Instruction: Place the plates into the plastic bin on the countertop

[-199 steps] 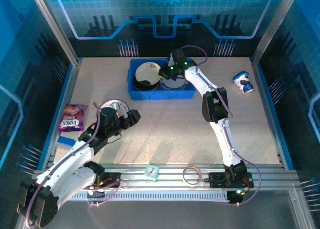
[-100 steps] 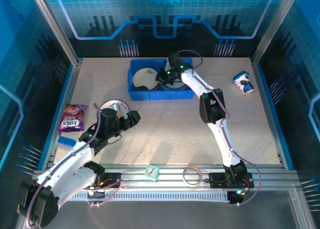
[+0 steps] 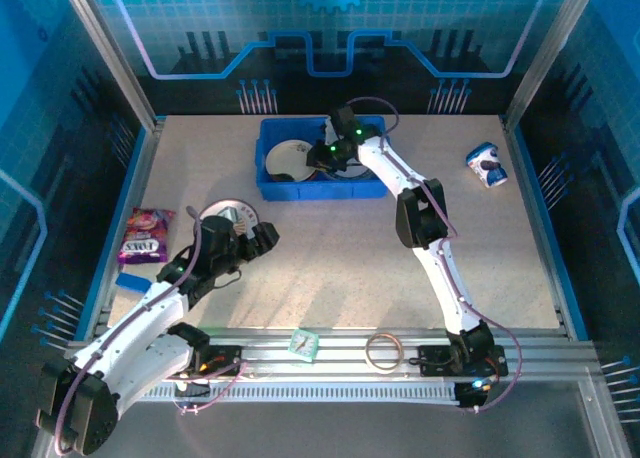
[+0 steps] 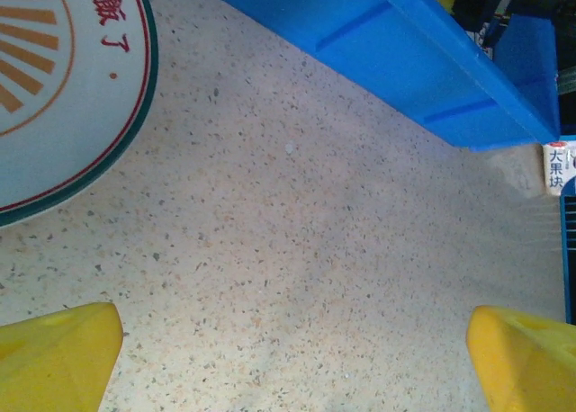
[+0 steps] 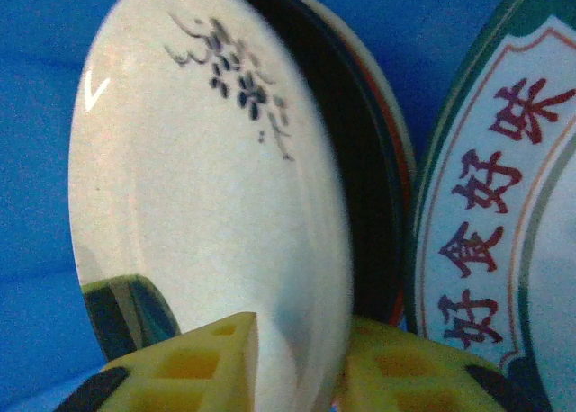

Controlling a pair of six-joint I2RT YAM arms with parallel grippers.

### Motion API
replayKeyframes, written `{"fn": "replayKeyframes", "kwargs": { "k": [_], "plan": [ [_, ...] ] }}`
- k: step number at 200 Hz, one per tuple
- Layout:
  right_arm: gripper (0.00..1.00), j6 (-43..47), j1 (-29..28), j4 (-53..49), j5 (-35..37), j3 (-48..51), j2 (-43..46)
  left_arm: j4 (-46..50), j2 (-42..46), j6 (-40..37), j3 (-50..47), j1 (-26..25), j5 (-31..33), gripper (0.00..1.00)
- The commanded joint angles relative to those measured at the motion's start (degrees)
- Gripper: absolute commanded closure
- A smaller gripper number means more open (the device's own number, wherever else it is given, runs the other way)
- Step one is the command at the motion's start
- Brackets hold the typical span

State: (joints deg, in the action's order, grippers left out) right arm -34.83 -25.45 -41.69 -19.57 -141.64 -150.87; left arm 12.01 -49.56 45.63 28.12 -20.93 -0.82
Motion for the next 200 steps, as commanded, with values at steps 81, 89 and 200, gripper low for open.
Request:
{"fn": "replayKeyframes", "kwargs": {
  "k": [81,89,200],
  "plan": [
    [0.63,5.7,1.4,-5.3,3.8,2.3,9.0,1.4,-2.3,-3.6,5.2,2.4,-0.1,0.01],
    [0.64,5.6,1.5,-5.2,3.7,2.1,8.9,1.1,-2.3,-3.4,4.9,2.4,-0.1,0.01],
    [0.68,2.5,0.1,-2.6,0.5,0.1,2.0,1.2,-2.0,-3.0,3.1,4.2,-1.2,0.01]
  ]
}}
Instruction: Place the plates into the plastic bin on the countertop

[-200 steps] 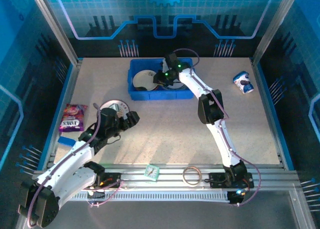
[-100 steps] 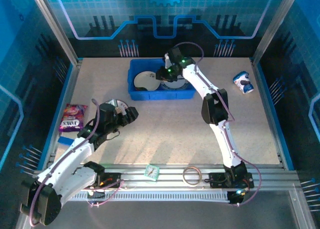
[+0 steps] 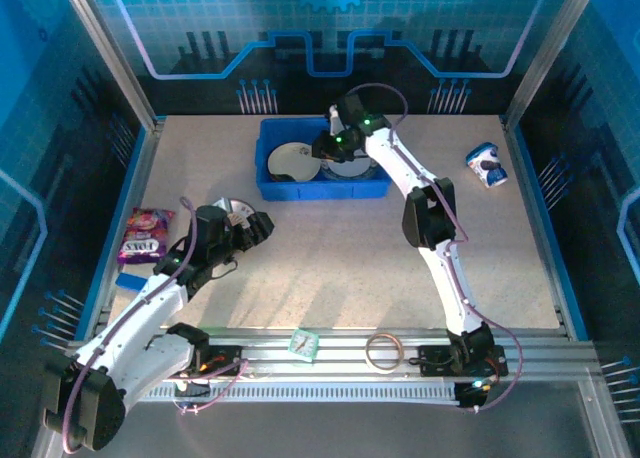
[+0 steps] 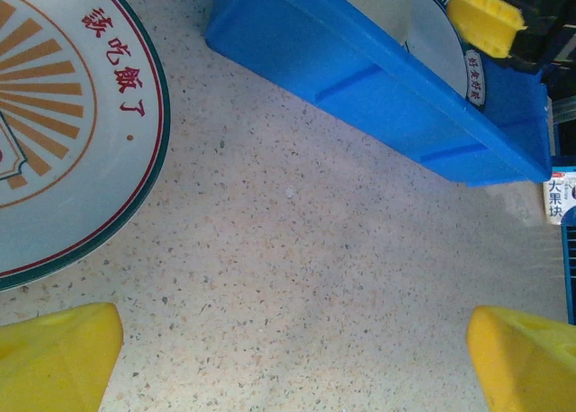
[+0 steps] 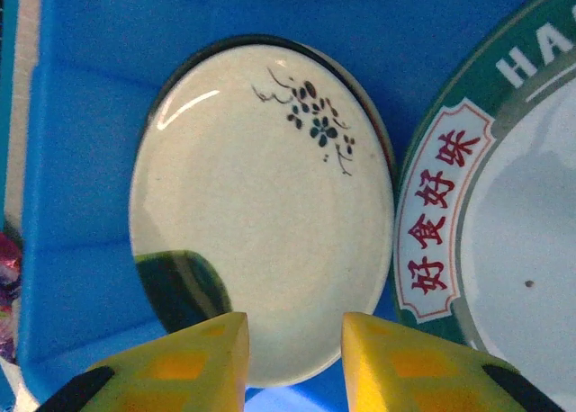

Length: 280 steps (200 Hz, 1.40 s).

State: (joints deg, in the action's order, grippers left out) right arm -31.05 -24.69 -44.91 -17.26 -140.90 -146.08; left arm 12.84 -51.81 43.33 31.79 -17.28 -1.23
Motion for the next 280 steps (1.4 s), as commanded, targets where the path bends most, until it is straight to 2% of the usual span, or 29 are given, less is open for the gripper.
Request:
{"fn": "replayKeyframes", "kwargs": {
  "k": [1,53,101,136,169,215,259,280],
  "plan": [
    [0.68,-1.3,-0.6,0.7,-1.8,-0.5,-2.8,0.4,0.3,-0.7,-0.6,0.6,-0.8,0.01],
    [0.71,-2.9,-0.4,4.6,-4.2,2.1,-1.1,4.3,3.4,0.2,-1.4,1.9,0.4,0.01],
    [0.72,-4.0,0.3,11.5,-5.9,9.8,8.7,4.8,4.4,1.7,-2.5,3.9,0.5,0.01],
    [0.72,-6.5,0.4,25.5,-8.1,30.3,24.0,3.6,2.6,2.5,-2.5,6.3,-1.4,0.01],
    [0.71,-9.3,-0.5,41.7,-14.8,51.6,37.9,1.7,-0.1,2.8,-1.0,7.0,-2.5,0.01],
    [0.68,-13.9,-2.1,58.9,-19.2,76.7,50.9,-0.2,-3.9,3.3,1.5,7.0,-4.1,0.01],
    [0.68,-14.2,-4.6,62.6,-19.4,88.3,55.7,1.9,-2.9,3.6,1.9,6.9,-2.6,0.02],
    [0.68,-15.2,-5.4,63.9,-19.6,90.2,55.4,6.9,-1.8,3.9,2.2,6.9,0.3,0.06]
  ]
}}
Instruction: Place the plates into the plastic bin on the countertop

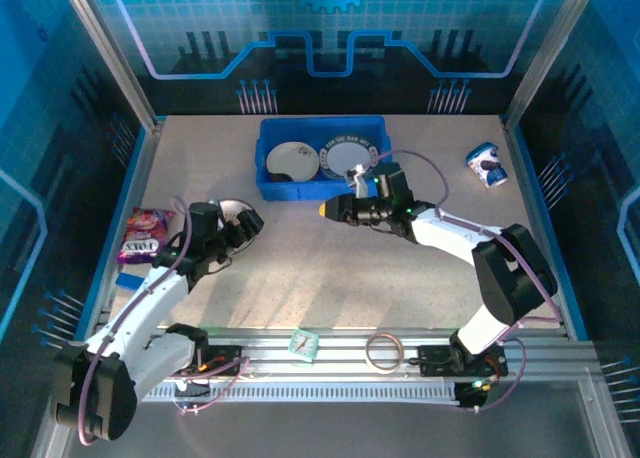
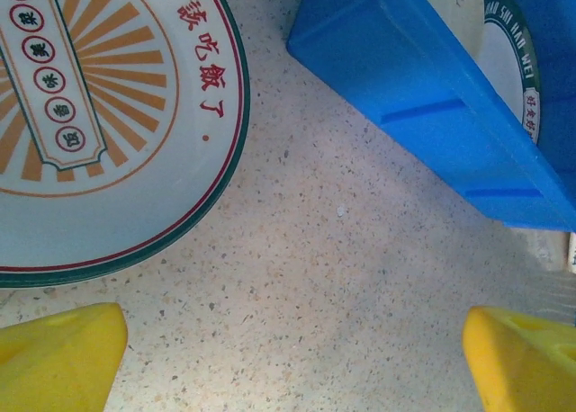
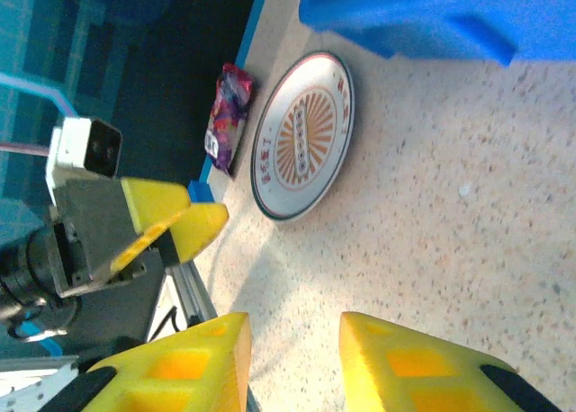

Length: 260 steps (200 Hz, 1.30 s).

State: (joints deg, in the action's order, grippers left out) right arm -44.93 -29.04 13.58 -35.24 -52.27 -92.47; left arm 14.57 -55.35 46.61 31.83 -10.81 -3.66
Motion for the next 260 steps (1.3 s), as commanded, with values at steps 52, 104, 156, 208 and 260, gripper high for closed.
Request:
{"fn": "replayKeyframes", "kwargs": {
  "k": [52,104,156,208,260],
  "plan": [
    [0.69,-1.9,-1.3,4.6,-3.1,1.0,-1.3,10.6,8.2,2.3,-1.8,3.4,5.6,0.18],
    [0.7,-2.5,-1.7,3.2,-4.0,-1.8,-3.8,5.8,8.9,4.3,-7.5,11.4,-0.6,0.27],
    [0.7,-2.8,-1.9,2.2,-4.5,-4.0,-6.1,-0.1,4.3,5.0,-10.0,15.3,-4.6,0.34],
    [0.7,-1.5,-2.1,-1.4,-4.3,-6.1,-6.5,-4.7,-0.2,5.1,-10.9,16.3,-5.9,0.42],
    [0.71,-1.3,-2.0,-2.6,-4.2,-7.2,-7.3,-7.2,-3.2,5.0,-11.0,16.4,-6.4,0.44]
  ]
}}
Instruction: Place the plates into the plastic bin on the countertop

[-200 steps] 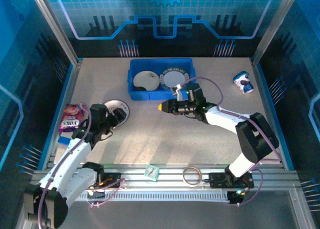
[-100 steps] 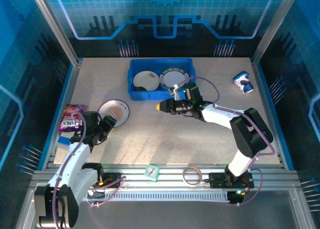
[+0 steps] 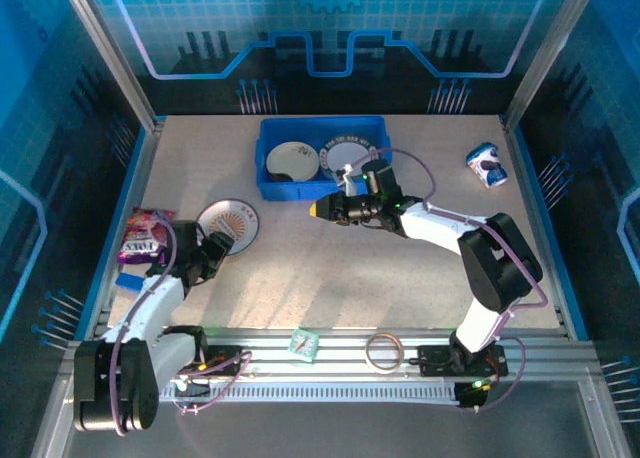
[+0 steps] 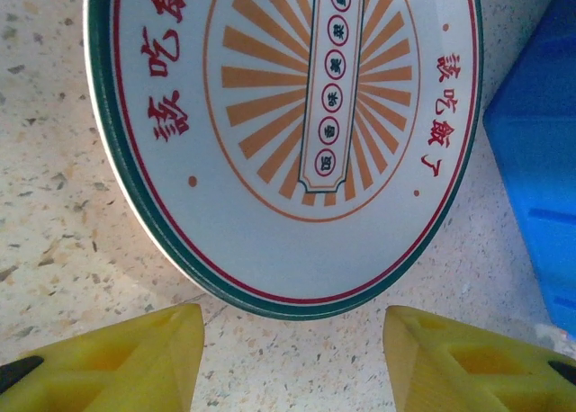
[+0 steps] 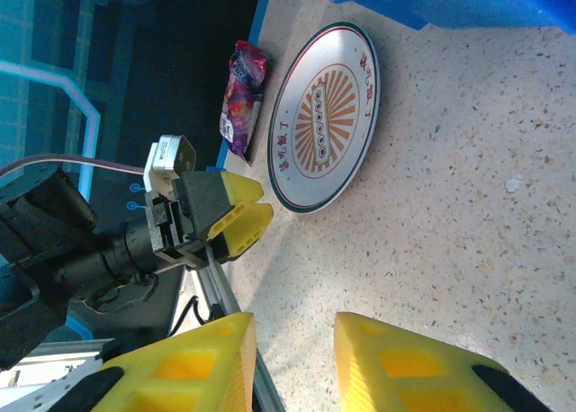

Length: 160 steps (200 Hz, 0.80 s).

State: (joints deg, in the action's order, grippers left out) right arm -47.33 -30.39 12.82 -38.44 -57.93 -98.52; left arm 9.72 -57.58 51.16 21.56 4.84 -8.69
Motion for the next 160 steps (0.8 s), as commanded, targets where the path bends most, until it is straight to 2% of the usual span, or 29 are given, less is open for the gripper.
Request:
{"fn": "replayKeyframes", "kwargs": {
  "k": [1,160],
  "plan": [
    [0.71,1.1,-0.6,-1.8,-1.0,-1.6,-1.2,-2.3,-1.1,0.5,-0.8,0.8,-1.5,0.44],
    [0.72,1.0,-0.5,-1.8,-0.3,-2.8,-3.4,-6.3,-7.6,-0.4,-1.2,0.9,0.4,0.52]
  ]
}}
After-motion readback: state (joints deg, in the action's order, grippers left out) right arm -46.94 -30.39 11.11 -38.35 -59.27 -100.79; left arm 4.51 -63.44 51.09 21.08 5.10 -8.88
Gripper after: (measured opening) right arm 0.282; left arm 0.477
